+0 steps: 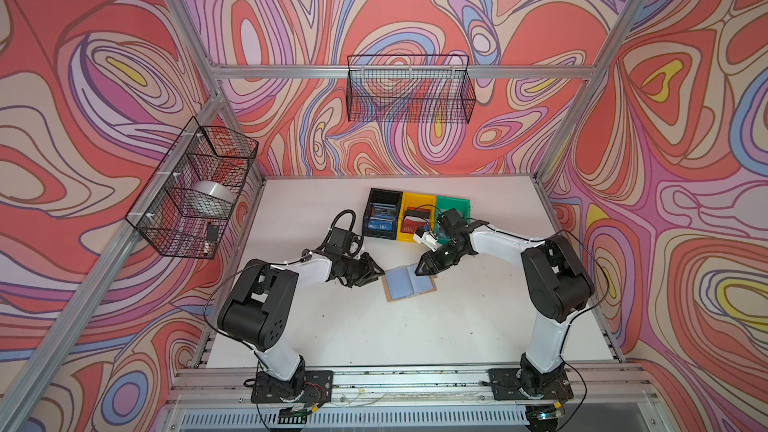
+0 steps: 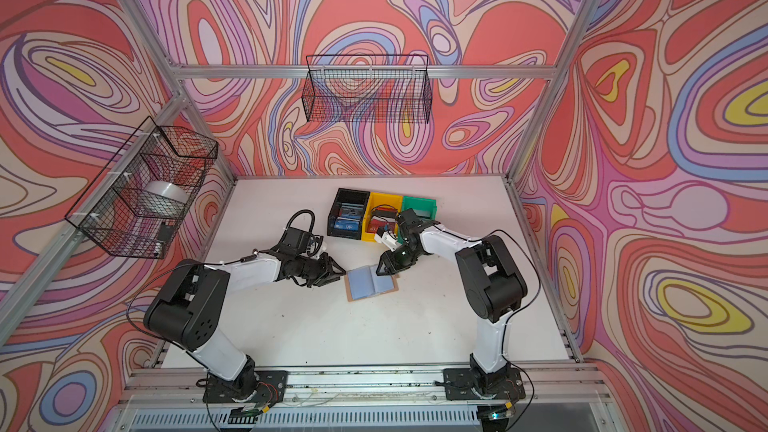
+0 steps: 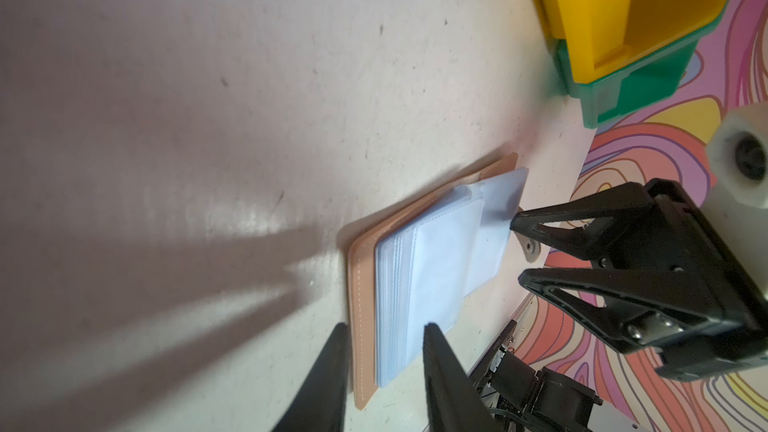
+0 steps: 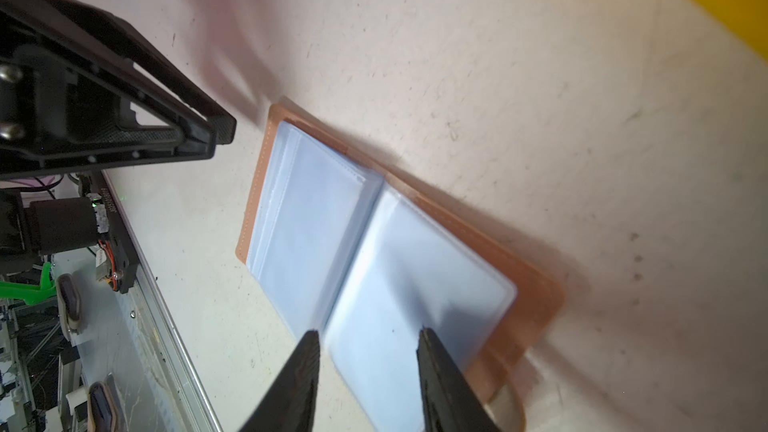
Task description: Take the credit cards out of the card holder
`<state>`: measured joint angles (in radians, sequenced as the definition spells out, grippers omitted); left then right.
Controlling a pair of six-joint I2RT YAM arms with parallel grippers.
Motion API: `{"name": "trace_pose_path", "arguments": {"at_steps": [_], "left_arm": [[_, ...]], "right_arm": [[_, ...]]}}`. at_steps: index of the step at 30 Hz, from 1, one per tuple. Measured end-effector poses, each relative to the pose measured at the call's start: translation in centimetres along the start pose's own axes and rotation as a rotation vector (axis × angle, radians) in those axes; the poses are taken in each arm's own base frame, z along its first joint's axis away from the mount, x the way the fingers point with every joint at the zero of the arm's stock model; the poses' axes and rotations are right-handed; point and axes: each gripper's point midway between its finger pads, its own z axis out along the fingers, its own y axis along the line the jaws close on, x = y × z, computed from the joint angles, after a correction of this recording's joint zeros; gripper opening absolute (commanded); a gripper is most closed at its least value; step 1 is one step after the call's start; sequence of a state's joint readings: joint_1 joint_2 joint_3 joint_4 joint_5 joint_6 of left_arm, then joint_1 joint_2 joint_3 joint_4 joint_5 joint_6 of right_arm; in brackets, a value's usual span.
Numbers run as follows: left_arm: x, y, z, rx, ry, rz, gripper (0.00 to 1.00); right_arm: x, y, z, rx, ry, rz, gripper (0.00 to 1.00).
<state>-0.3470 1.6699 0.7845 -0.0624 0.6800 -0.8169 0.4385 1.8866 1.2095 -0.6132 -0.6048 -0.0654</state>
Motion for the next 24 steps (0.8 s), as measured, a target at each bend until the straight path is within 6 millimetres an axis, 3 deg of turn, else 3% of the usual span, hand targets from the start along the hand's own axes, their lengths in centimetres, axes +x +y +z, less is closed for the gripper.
{"name": "trace_pose_path", "arguments": {"at_steps": [15, 16, 19, 20, 24], "left_arm": [[0.1, 0.6, 0.4, -0.012, 0.011, -0.007, 0.40], [0.1, 0.6, 0.4, -0.012, 0.011, -0.007, 0.46], [0.0, 0.5, 0.4, -0.015, 0.010, -0.001, 0.81], [-0.1, 0.2, 0.3, -0.010, 0.012, 0.008, 0.99], [-2.2, -1.5, -0.8, -0.052, -0.039, 0.084, 1.00]], "right_arm": [[-0.7, -1.0, -1.1, 0.096, -0.035, 0.012, 0.42], [-0.7, -1.0, -1.1, 0.098, -0.036, 0.012, 0.42], [-1.0, -1.2, -1.6, 0.114, -0.051, 0.007, 0.43], [-1.2, -1.3, -2.0, 0.122, -0.063, 0.005, 0.43], [-2.9, -1.9, -5.8, 0.174, -0.172, -0.004, 0.44]]}}
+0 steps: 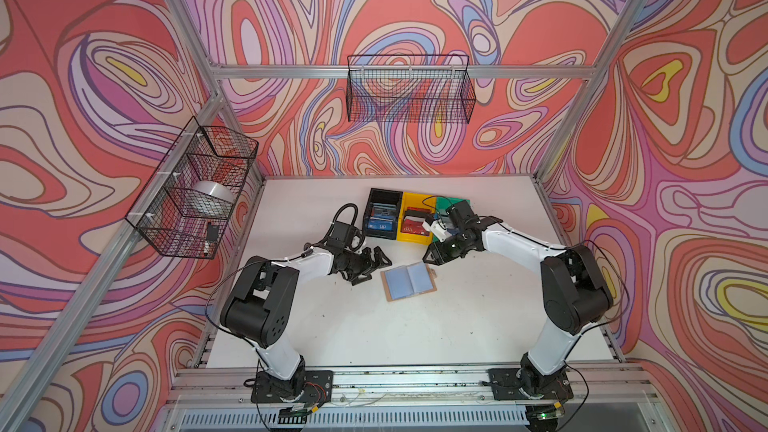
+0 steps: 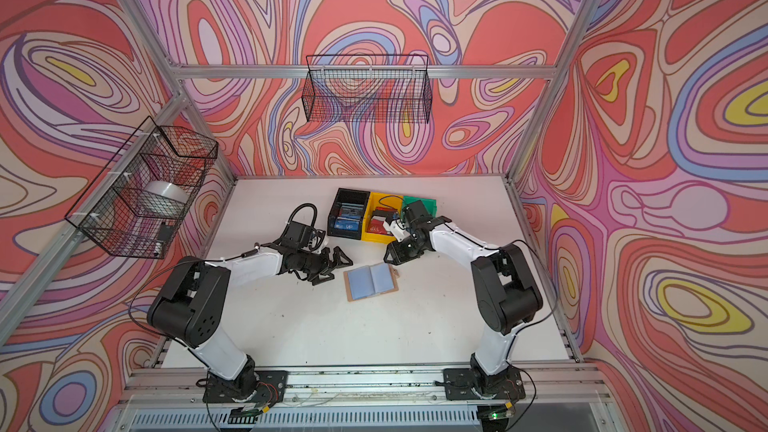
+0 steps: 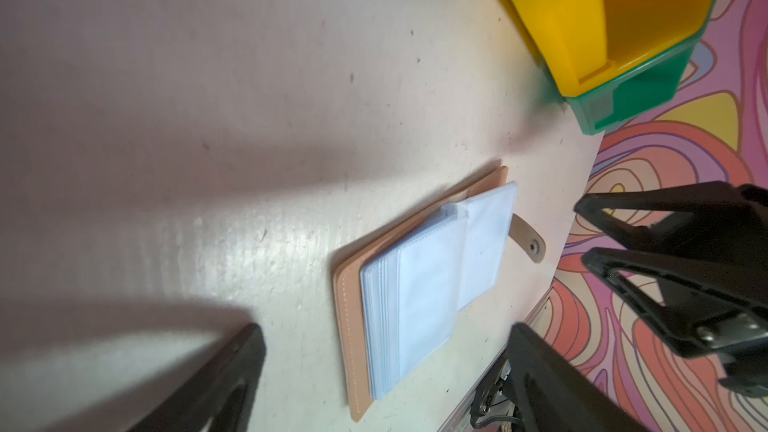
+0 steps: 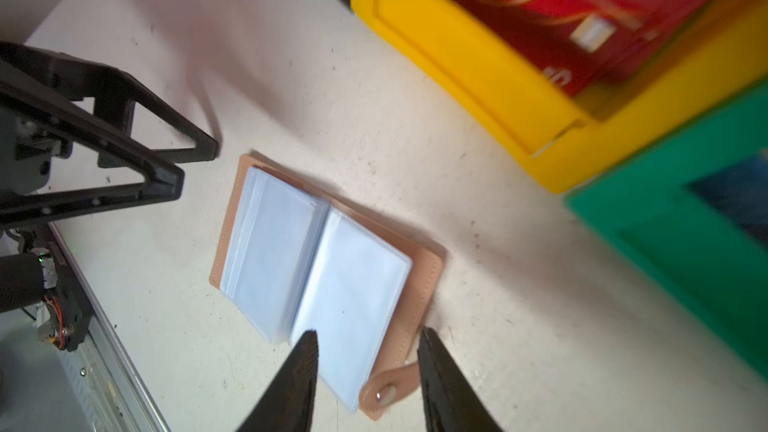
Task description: Take the credit cards out of the card holder
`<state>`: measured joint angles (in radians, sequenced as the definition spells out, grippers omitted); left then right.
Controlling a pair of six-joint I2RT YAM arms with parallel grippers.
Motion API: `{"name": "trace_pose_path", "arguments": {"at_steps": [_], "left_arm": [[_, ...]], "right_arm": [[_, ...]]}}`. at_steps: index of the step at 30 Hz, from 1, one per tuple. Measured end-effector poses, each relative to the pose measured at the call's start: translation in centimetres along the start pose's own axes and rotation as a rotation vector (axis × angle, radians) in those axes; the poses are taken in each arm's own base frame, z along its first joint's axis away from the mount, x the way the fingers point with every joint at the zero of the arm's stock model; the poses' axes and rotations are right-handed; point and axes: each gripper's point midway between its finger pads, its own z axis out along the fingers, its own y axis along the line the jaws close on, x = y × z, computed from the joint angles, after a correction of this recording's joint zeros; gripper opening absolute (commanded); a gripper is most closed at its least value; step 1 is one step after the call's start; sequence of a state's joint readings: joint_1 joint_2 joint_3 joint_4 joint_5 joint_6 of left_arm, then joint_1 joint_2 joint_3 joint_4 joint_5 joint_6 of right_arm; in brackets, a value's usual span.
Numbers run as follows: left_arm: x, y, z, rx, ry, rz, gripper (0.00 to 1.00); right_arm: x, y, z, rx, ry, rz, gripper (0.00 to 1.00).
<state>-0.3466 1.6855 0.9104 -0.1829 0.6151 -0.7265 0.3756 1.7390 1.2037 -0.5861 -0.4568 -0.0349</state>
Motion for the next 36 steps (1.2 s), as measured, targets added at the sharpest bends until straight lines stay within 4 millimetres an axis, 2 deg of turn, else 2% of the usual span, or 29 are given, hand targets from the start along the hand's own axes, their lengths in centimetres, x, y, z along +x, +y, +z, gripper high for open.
{"name": "trace_pose_path", "arguments": {"at_steps": [5, 8, 11, 13, 16, 19, 22, 24, 27, 32, 36], "left_arm": [[-4.3, -2.3, -3.4, -0.104, -0.139, 0.165, 1.00], [-7.2, -3.3, -7.1, -0.177, -0.288, 0.269, 1.00], [-9.3, -2.8, -11.7, -0.255, -0.446, 0.330, 1.00], [-10.4, -1.7, -14.6, -0.302, -0.560, 0.359, 1.00], [-11.2, 2.0, -18.1, -0.396, -0.755, 0.385, 1.00], [-10.7, 6.8, -19.1, -0.507, -0.902, 0.416, 1.00], [-9.2, 11.2, -18.0, -0.593, -0.923, 0.420, 1.00], [-9.1, 12.9, -17.9, -0.630, -0.932, 0.411, 1.00], [-10.1, 13.5, -18.6, -0.665, -0.988, 0.413, 1.00], [-11.4, 13.9, -19.2, -0.668, -1.065, 0.412, 1.00], [-10.5, 16.1, -17.2, -0.673, -1.052, 0.412, 1.00]], "right_arm": [[-3.8, -3.7, -6.1, 0.125, -0.206, 0.018, 0.46], [-5.3, -6.1, -10.2, 0.212, -0.321, 0.038, 0.48], [-6.1, -8.6, -14.1, 0.297, -0.417, 0.066, 0.50], [-6.3, -10.2, -16.4, 0.357, -0.468, 0.087, 0.51], [-6.2, -13.1, -19.9, 0.454, -0.566, 0.119, 0.53], [-4.6, -16.4, -22.1, 0.537, -0.658, 0.179, 0.54], [-2.1, -19.6, -22.3, 0.595, -0.731, 0.244, 0.54], [-0.7, -20.4, -21.1, 0.605, -0.757, 0.247, 0.54], [1.3, -20.8, -18.6, 0.600, -0.779, 0.236, 0.54], [3.2, -21.4, -15.4, 0.564, -0.841, 0.238, 0.54], [5.1, -21.9, -12.5, 0.525, -0.866, 0.260, 0.54]]}}
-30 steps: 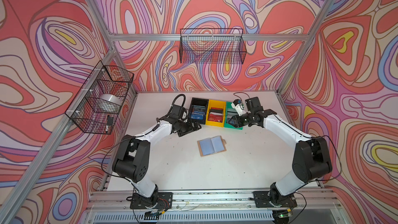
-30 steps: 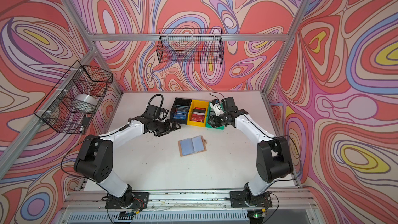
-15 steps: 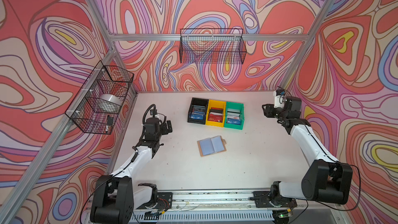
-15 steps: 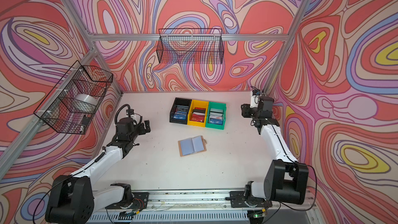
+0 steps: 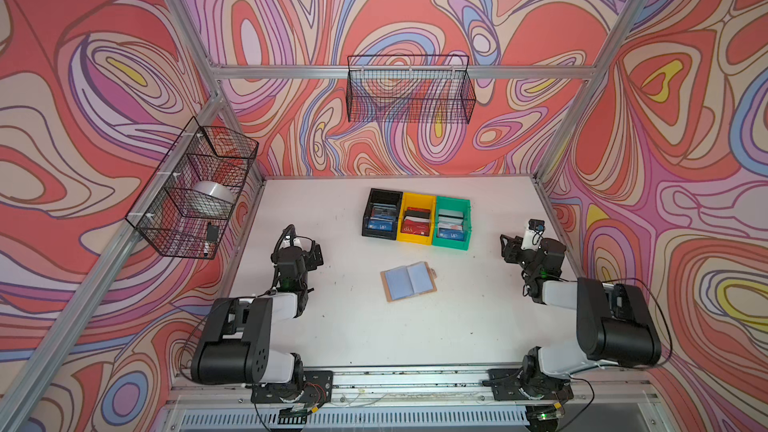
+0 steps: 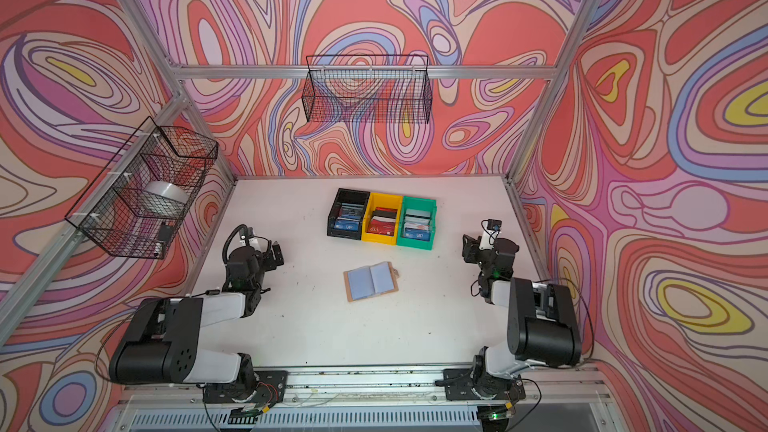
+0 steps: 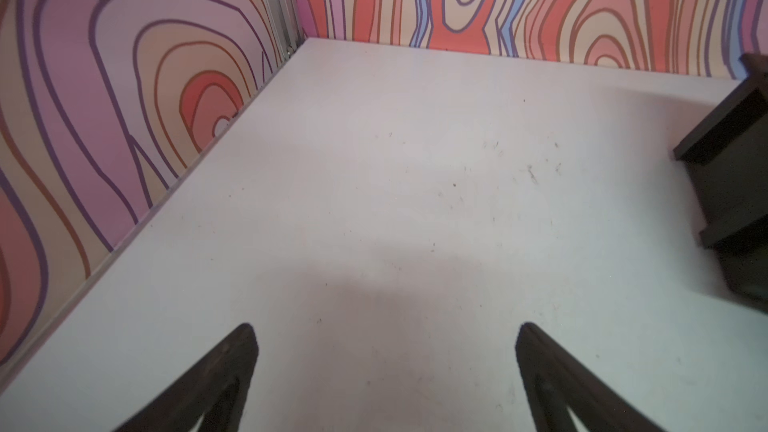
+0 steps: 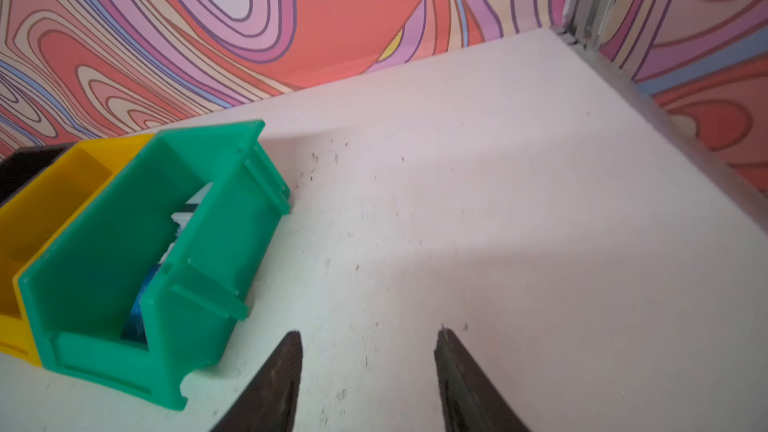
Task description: Take the credit cards out of the card holder
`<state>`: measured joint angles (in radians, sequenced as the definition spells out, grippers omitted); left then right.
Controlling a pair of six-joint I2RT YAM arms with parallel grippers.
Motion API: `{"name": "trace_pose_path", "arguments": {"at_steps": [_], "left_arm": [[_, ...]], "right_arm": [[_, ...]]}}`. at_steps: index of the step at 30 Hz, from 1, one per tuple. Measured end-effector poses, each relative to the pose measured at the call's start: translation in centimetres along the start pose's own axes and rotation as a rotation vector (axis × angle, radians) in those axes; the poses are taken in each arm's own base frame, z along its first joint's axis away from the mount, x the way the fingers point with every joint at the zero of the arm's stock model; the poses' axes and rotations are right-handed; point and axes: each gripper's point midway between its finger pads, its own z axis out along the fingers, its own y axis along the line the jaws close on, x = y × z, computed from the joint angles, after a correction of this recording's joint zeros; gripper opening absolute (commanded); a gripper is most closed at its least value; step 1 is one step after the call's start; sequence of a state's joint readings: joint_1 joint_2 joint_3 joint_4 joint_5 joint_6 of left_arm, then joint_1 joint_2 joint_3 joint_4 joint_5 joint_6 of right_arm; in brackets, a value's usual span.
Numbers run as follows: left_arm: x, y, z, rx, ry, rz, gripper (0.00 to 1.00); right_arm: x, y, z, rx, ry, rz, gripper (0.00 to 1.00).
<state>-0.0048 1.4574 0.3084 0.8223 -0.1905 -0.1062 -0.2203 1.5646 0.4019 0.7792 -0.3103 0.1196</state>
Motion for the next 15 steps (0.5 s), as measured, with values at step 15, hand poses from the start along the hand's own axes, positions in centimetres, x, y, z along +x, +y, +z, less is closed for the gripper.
{"name": "trace_pose_path", "arguments": {"at_steps": [15], "left_arm": [[-1.1, -1.0, 0.8, 0.047, -0.058, 0.002, 1.00]], "right_arm": [[-2.4, 3.7, 1.0, -0.123, -0.142, -0.108, 0.85]]}}
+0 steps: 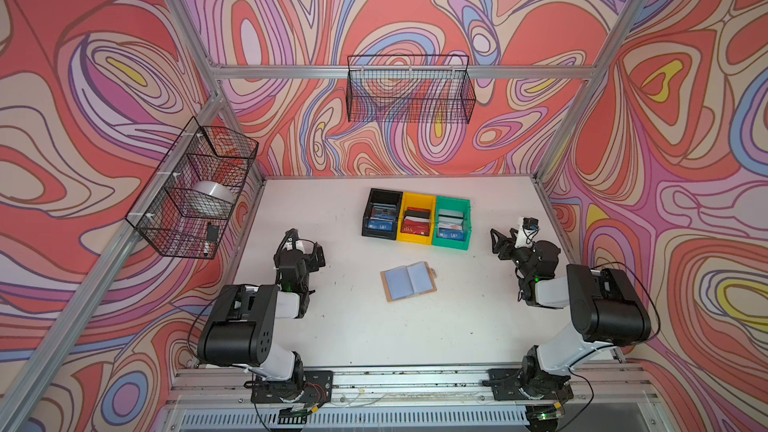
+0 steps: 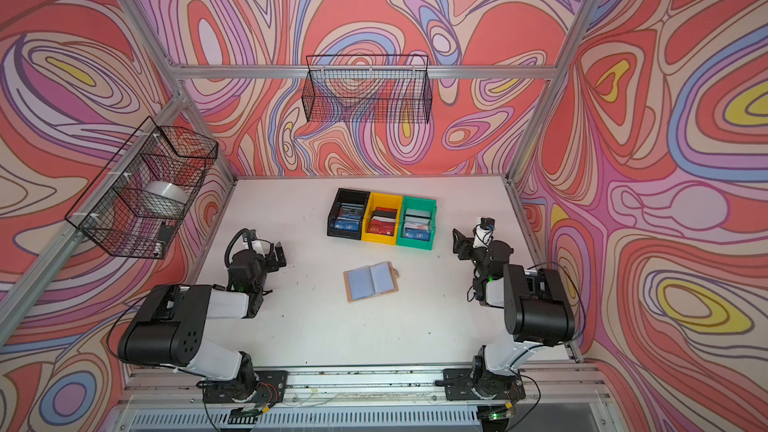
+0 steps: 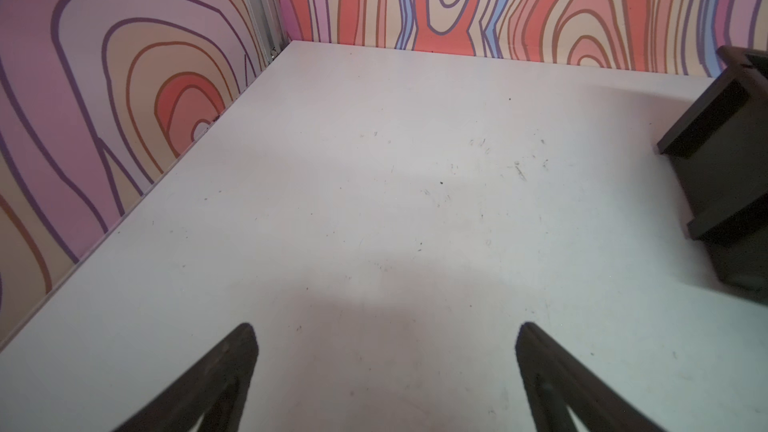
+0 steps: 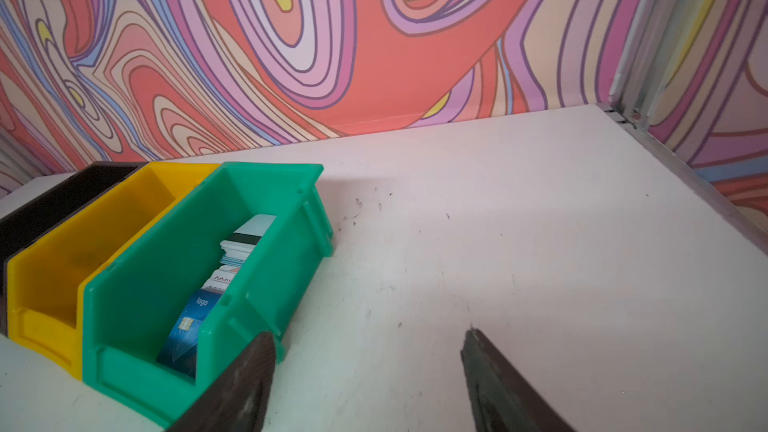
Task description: Take the credit cards out of the card holder
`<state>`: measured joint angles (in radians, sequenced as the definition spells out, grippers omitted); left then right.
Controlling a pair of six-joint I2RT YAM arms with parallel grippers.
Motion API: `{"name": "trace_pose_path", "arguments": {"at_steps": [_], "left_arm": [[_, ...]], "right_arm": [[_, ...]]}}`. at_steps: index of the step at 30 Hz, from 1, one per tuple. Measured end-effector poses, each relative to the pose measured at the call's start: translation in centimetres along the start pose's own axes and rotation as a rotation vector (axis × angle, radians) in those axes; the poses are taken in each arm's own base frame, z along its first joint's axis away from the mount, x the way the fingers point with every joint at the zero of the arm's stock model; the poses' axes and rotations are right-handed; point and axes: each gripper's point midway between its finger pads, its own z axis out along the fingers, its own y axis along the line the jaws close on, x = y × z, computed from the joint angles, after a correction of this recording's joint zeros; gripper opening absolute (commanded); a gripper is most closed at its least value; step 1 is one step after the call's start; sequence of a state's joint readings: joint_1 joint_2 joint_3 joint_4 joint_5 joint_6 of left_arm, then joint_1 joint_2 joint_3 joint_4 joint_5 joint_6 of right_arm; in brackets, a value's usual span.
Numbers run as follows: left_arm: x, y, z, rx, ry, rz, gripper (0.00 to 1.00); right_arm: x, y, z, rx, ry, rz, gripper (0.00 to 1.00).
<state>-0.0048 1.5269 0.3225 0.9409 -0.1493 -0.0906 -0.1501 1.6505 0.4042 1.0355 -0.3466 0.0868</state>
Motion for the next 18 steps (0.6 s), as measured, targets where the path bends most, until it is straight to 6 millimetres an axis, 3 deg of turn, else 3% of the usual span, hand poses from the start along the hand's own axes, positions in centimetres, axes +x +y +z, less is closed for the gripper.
{"name": "trace_pose_path", "arguments": {"at_steps": [1, 5, 9, 18], "left_arm": [[-0.4, -0.2, 0.2, 0.007, -0.007, 0.001, 1.00], [-0.7, -0.3, 0.3, 0.012, -0.010, 0.006, 1.00], [-0.5, -0.3, 0.3, 0.011, -0.004, 0.008, 1.00], [-0.4, -0.3, 0.3, 0.011, 0.000, 0.009, 1.00]], "right_arm": [[0.1, 0.5, 0.4, -0.009, 0.009, -0.017, 0.98], [0.4, 1.7, 1.5, -0.024, 0.020, -0.058, 0.98], [1.3, 0.9, 1.6, 0.012, 0.048, -0.060, 0.98], [1.3, 0.2, 1.6, 0.057, 0.046, -0.062, 0.98]]}}
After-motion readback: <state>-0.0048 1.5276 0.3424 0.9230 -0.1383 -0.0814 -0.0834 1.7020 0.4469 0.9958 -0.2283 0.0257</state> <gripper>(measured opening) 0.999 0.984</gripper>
